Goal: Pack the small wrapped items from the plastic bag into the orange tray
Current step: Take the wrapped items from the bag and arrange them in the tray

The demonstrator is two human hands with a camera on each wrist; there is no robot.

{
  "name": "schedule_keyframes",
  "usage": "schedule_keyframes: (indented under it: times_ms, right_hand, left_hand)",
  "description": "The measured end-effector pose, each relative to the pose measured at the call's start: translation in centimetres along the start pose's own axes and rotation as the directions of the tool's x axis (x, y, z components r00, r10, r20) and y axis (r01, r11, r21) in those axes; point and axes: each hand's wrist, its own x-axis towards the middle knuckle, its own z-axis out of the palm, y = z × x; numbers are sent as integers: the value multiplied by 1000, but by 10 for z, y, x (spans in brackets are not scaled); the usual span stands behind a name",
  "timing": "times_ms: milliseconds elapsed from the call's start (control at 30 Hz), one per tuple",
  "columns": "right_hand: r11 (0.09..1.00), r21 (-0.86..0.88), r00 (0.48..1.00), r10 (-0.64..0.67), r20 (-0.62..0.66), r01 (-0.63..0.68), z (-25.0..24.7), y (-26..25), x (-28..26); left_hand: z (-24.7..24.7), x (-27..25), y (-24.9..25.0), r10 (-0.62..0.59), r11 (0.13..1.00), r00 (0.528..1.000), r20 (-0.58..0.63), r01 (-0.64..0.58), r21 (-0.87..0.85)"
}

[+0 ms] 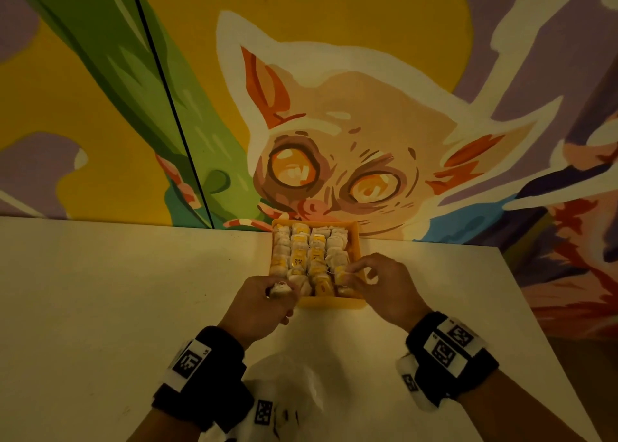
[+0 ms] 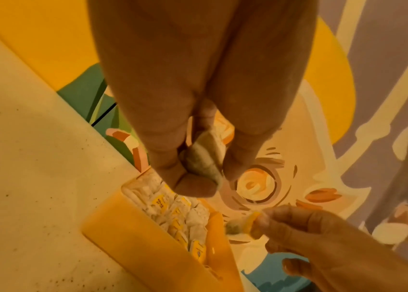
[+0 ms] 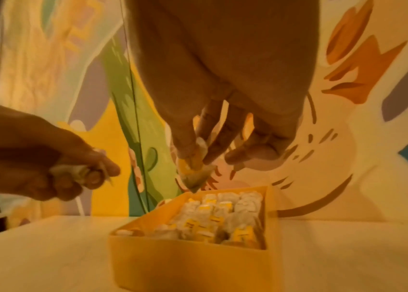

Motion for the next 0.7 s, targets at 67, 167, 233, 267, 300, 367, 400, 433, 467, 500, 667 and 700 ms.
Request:
schedule_keyframes:
  times_ms: [67, 167, 233, 267, 300, 367, 400, 433, 467, 500, 667, 700]
  right_hand:
    - [992, -122, 999, 20, 45, -15, -1, 13, 12]
    - [973, -225, 985, 80, 153, -44, -2, 24, 25]
    - [974, -219, 969, 111, 222, -62, -4, 25, 30]
    - [972, -228, 959, 119, 258, -59, -5, 24, 33]
    - [967, -248, 948, 130, 289, -57, -7, 23, 34]
    - [951, -307, 926, 148, 348, -37, -9, 19, 38]
    - [941, -338, 911, 160, 379, -25, -8, 17, 39]
    - [930, -369, 896, 174, 409, -12, -7, 16, 40]
    - [916, -401, 882, 184, 433, 6, -6, 14, 41]
    - [899, -438, 873, 193, 449, 27, -3, 12, 41]
    - [849, -523, 875, 192, 444, 80, 10, 2, 44]
    - [855, -515, 881, 197, 430, 60, 10, 1, 47]
  left_hand:
    - [0, 0, 1, -16, 999, 1000, -2, 16, -32]
    - [-2, 1, -1, -31, 998, 999, -9, 30, -55]
    - [-3, 3, -3, -34, 998, 999, -16, 33, -44]
    - [-4, 3, -4, -34, 999, 999, -19, 33, -34]
    - [-5, 4, -4, -34, 999, 999, -20, 34, -28]
    - [-5, 5, -5, -33, 999, 999, -20, 33, -17]
    - [-6, 5, -6, -33, 999, 999, -19, 33, -12]
    - [-6, 6, -6, -34, 999, 999, -19, 34, -8]
    - [-6, 6, -7, -35, 999, 999, -19, 35, -4]
    - [-5, 6, -7, -36, 999, 999, -19, 36, -1]
    - [-5, 6, -8, -53, 999, 999, -12, 53, 2]
    - [-5, 6, -9, -55, 999, 998, -13, 55, 1]
